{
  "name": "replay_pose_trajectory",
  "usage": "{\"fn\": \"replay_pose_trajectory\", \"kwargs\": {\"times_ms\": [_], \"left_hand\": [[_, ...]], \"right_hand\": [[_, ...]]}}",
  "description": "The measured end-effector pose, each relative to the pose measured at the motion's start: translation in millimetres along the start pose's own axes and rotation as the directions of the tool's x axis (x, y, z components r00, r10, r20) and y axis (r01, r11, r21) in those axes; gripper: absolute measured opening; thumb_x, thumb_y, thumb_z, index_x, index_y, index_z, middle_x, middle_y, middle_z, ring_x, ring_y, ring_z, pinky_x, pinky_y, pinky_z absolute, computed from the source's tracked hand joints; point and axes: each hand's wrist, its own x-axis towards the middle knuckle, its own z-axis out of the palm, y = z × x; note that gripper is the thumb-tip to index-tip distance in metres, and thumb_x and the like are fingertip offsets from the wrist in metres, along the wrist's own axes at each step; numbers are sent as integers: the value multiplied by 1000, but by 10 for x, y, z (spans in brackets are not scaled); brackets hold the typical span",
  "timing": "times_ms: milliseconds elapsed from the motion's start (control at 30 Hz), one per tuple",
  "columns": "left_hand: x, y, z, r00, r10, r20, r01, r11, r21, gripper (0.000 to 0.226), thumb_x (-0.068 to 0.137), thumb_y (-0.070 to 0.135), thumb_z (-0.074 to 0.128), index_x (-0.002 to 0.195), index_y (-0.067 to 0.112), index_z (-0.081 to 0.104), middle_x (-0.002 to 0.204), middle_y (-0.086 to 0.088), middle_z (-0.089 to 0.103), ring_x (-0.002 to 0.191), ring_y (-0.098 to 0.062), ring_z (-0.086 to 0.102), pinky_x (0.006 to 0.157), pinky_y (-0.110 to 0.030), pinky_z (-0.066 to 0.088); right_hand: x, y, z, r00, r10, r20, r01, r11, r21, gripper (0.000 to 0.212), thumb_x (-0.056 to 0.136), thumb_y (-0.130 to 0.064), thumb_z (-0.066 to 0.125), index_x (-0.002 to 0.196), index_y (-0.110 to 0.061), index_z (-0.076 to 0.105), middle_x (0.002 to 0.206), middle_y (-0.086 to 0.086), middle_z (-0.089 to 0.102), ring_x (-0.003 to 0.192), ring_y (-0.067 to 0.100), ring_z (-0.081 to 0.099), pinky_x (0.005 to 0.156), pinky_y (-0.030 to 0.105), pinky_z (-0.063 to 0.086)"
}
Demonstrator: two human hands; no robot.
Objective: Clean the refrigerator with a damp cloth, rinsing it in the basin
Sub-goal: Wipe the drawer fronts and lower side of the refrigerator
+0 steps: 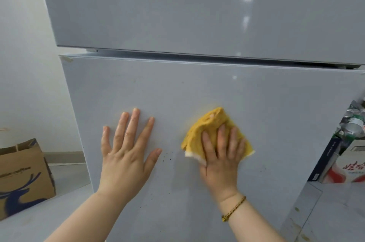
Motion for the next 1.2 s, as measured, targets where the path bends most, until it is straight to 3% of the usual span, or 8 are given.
{"fn": "replay_pose_trajectory", "kwargs": {"times_ms": [167, 333, 433, 600, 733, 1000, 1100, 1200], "left_hand": [[11, -94, -34, 996, 41, 76, -41, 999, 4, 57, 92, 55, 6, 138, 26, 25, 154, 8, -12, 140, -4, -17, 112, -32, -8], [1, -100, -129, 997, 27, 78, -19, 994, -103, 53, 94, 51, 8, 138, 26, 24, 146, -1, 20, 139, 0, -14, 111, -29, -1], [-70, -251, -231, 996, -81, 39, 87, 979, -183, 53, 94, 47, 17, 138, 19, 25, 144, -4, 21, 140, -9, -1, 111, -21, -2], [-152, -463, -313, 967, -248, 54, 253, 929, -269, 65, 83, 34, 35, 138, 1, 27, 145, -9, 23, 133, -21, 13, 107, -18, 3], [-151, -506, -401, 948, -289, 134, 318, 837, -446, 62, 81, 44, 31, 134, 25, 6, 139, 22, 0, 125, 21, -5, 99, 4, -6], [-180, -568, -498, 928, -301, 219, 370, 682, -630, 60, 76, 26, 36, 122, 50, 6, 130, 40, 5, 122, 30, 2, 104, 0, 4], [-146, -555, -538, 900, -372, 229, 403, 507, -762, 64, 81, 8, 39, 119, 52, 14, 132, 36, 16, 131, 5, 22, 111, -22, 18], [-104, -582, -558, 870, -409, 274, 435, 378, -817, 64, 78, 6, 38, 116, 53, 18, 125, 36, 26, 117, 20, 31, 102, -11, 23]], "right_hand": [[1, 90, -134, 950, -298, 95, 300, 954, -7, 57, 88, -27, 35, 141, -33, 15, 156, -2, -9, 143, 24, -7, 112, 46, 1], [1080, -45, -249, 994, 71, -88, -62, 992, 108, 51, 80, -23, 43, 130, -17, 36, 139, 18, 29, 124, 39, 20, 103, 50, 11], [1262, -291, -177, 976, 170, -137, -158, 983, 90, 49, 87, -27, 40, 134, -20, 32, 142, 16, 24, 129, 39, 14, 107, 54, 6], [410, -544, -5, 939, -338, 61, 338, 941, 14, 57, 78, -25, 41, 133, -29, 31, 155, -3, -12, 143, 24, -11, 114, 46, -6], [300, -422, -64, 831, -549, 94, 551, 835, 1, 55, 75, -18, 42, 129, -30, 38, 148, -5, 24, 143, 20, -5, 114, 43, 3], [1463, -955, -168, 995, -48, -82, 56, 995, 87, 56, 75, -26, 41, 130, -27, 34, 140, 6, 24, 129, 33, 20, 109, 44, -1], [1291, -1116, -82, 961, -268, -75, 273, 959, 70, 50, 78, -28, 46, 128, -30, 38, 139, 2, 30, 129, 31, 26, 111, 47, 2], [997, -1000, 14, 814, -579, -32, 580, 811, 79, 44, 82, -18, 45, 125, -30, 42, 137, -2, 34, 135, 29, 24, 113, 44, 3]]}}
